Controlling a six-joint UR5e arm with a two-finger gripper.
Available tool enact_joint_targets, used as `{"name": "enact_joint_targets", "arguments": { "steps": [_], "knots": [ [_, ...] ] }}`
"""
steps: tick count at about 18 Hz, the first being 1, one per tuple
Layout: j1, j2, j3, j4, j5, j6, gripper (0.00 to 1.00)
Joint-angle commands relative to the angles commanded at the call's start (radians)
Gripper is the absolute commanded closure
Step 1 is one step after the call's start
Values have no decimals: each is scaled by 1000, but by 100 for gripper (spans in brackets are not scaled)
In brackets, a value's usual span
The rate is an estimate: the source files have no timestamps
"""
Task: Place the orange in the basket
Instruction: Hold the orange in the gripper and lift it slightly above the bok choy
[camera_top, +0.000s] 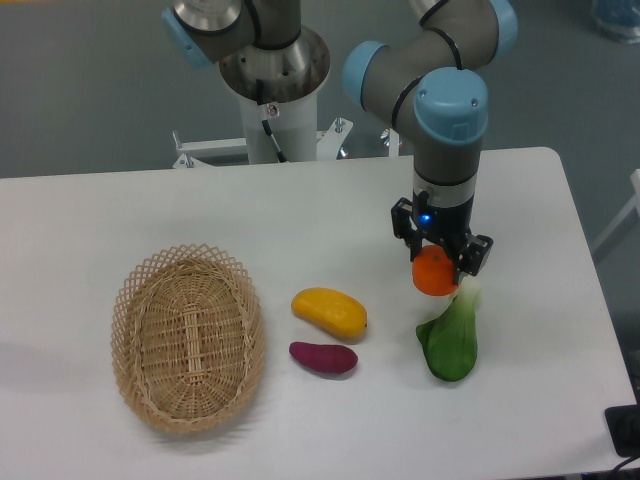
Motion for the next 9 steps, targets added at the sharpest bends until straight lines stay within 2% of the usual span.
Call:
{"name": "enact_joint_targets", "arguments": {
  "steps": [9],
  "knots": [
    [0,-3,-2,2,0,0,51]
  ]
}}
